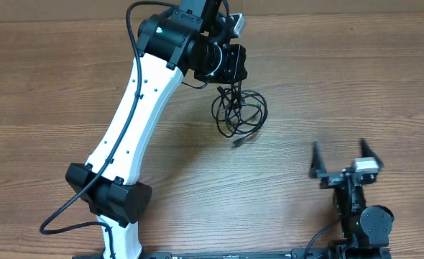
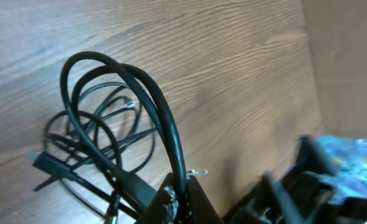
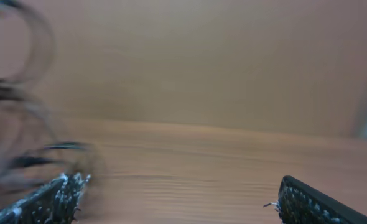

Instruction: Untangle cables

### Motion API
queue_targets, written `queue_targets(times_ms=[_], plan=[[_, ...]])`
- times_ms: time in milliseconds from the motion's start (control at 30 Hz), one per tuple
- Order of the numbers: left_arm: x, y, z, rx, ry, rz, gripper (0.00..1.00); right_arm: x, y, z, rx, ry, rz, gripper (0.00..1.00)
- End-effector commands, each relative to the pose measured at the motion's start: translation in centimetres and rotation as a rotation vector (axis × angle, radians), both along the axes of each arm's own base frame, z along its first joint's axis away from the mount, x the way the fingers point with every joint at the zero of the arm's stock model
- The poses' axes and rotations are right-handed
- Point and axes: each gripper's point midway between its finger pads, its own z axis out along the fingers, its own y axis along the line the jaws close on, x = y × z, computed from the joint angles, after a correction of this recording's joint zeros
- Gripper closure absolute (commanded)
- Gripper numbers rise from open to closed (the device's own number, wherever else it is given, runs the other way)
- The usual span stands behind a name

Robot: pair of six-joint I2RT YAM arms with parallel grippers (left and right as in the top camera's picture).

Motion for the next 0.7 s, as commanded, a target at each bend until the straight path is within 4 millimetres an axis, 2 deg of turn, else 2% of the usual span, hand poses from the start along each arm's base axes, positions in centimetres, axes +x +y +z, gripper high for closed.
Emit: queue_targets(times_ms=[0,33,133,267,333,433,533,667], plan=[[-0.9,-0.6,2.3,-0.098,0.064,0.046,0.96,-3.8,8.1,0.5,0.173,0.054,0.534,0.00],[-1.1,-0.7,2.4,-0.112,0.099,0.065,0.96,-4.8,9.1,1.0,0.205,0.060,0.622,0.00],[-1.7,-1.3,2.9,-0.165,0.184,0.095,0.96,-6.0,9.8,3.4,0.269,0.004,0.703,0.00],[-2.5,-2.1,3.8,-0.234,0.267,0.096,0.96,-8.6,9.6,9.9,0.254,-0.240,0.748,0.00],[-2.8,-2.4,4.0,-0.251,0.276,0.078,0.96,-8.8,8.9,12.2,0.263,-0.271,0.705,0.00],[-3.0,-2.6,4.0,-0.245,0.233,0.029,0.96,-7.8,7.7,14.7,0.254,-0.199,0.593,0.00],[-3.6,-3.2,4.0,-0.231,0.156,-0.063,0.96,-5.8,6.5,15.1,0.251,-0.016,0.472,0.00],[-4.7,-4.3,4.0,-0.218,0.067,-0.181,0.96,-2.9,6.0,14.0,0.297,0.269,0.409,0.00]])
